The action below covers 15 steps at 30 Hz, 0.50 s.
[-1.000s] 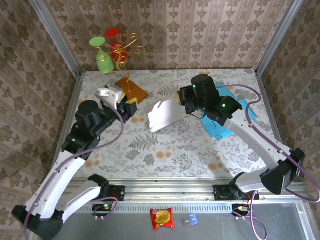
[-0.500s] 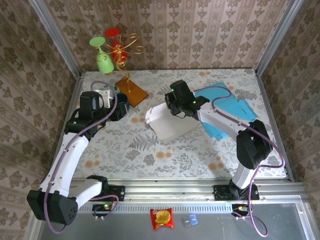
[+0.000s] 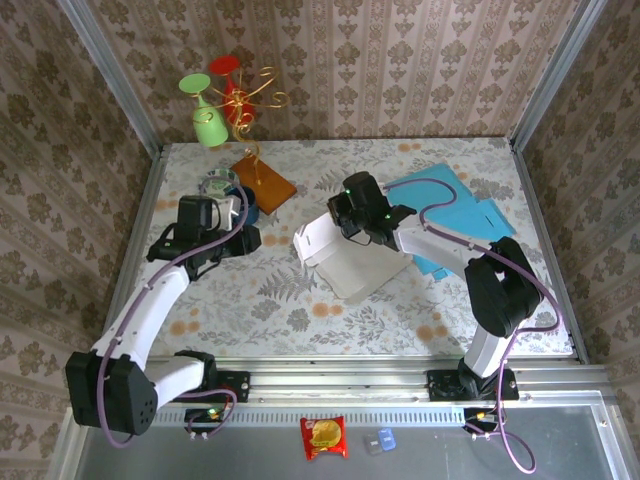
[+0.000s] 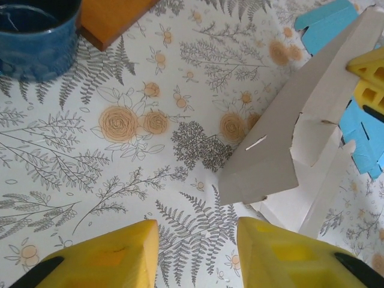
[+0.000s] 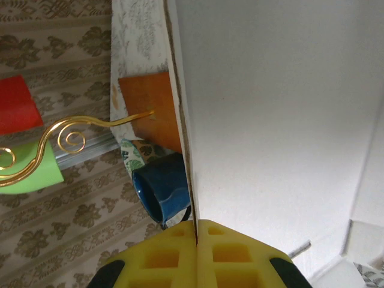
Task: Fold the paper box
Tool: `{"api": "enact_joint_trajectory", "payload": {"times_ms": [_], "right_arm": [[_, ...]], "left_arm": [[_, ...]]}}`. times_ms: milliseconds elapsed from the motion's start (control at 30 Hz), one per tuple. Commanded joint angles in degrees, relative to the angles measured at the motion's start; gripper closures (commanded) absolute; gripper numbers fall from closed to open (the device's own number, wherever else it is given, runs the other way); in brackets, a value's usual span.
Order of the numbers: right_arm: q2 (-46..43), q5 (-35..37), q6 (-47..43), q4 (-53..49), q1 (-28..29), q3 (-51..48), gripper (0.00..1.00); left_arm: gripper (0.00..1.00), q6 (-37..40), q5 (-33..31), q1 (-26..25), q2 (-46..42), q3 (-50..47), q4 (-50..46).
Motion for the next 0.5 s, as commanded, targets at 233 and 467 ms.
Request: {"api": "enact_joint_trajectory", "payload": {"times_ms": [233,467], "right_arm": [[1.1,-6.2,-3.6,22.8,-0.3,-7.1,1.00],[-0.5,-4.2,-2.9,25.2,0.9,-8.0,1.00]], "left_arm": [[0.64,3.8,-2.8,-3.5,-0.8,-8.3,10.8],[0.65,4.2,-6.5,-3.4,-3.2,-9.8,11.3]]}}
